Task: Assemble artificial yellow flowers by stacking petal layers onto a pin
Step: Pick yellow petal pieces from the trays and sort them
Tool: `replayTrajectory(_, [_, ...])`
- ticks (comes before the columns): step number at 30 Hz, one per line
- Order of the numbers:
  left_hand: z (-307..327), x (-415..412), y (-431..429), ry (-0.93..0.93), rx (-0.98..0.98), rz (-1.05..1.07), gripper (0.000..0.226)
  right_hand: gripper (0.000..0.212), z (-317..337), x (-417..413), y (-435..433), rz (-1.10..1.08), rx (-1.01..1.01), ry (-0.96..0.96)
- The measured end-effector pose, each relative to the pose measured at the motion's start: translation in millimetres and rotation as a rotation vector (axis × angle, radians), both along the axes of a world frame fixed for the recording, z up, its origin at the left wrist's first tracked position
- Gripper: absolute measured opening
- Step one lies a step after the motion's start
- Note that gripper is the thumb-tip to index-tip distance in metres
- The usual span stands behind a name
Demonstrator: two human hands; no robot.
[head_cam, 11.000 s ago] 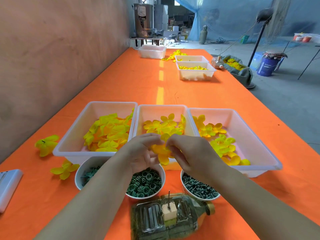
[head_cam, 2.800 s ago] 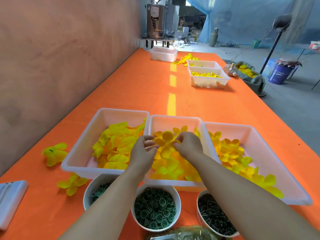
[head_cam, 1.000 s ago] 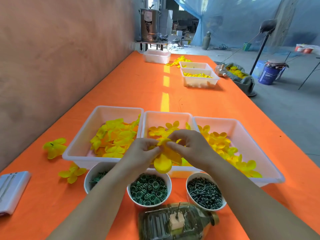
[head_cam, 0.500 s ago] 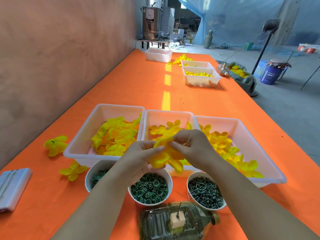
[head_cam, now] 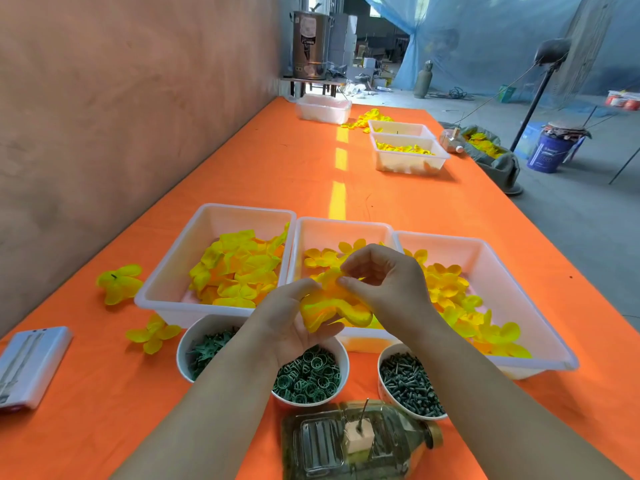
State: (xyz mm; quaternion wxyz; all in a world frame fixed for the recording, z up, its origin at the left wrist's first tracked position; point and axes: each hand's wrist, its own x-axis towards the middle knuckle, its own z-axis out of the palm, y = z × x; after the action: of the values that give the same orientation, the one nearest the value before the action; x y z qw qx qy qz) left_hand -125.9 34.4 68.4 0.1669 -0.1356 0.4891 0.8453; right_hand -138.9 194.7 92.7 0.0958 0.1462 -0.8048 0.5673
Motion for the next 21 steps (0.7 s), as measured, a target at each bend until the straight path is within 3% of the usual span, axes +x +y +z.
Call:
replayTrajectory(4, [1.4,-3.3,-1.0,-0.062,-0.004,0.048,0.012,0.032,2.4,3.9,0.4,0.163,-0.032,-0.01])
replayTrajectory(8, [-0.5,-0.4,1.1,-0.073,-0.029,0.01,0.014,0.025,3.9,-1.1,1.1,0.056,0.24,0.071])
replayTrajectory(11, [-0.7,1.8,1.9,-0.078,-0.006,0.009,0.01,0.028,6.7,-4.4,7.3,0.067,0.155,0.101])
replayTrajectory(15, [-5.6,4.7,-1.5,0.058,-0.054,0.074,0.03,0.011,4.9,-5.1,13.9,0.161,0.146,0.083])
replayTrajectory(21, [-3.3,3.0,-1.7,0.157,-0.111,0.006,0.033,0.012,-1.4,-9.5,17.9,0.192,0.313,0.063])
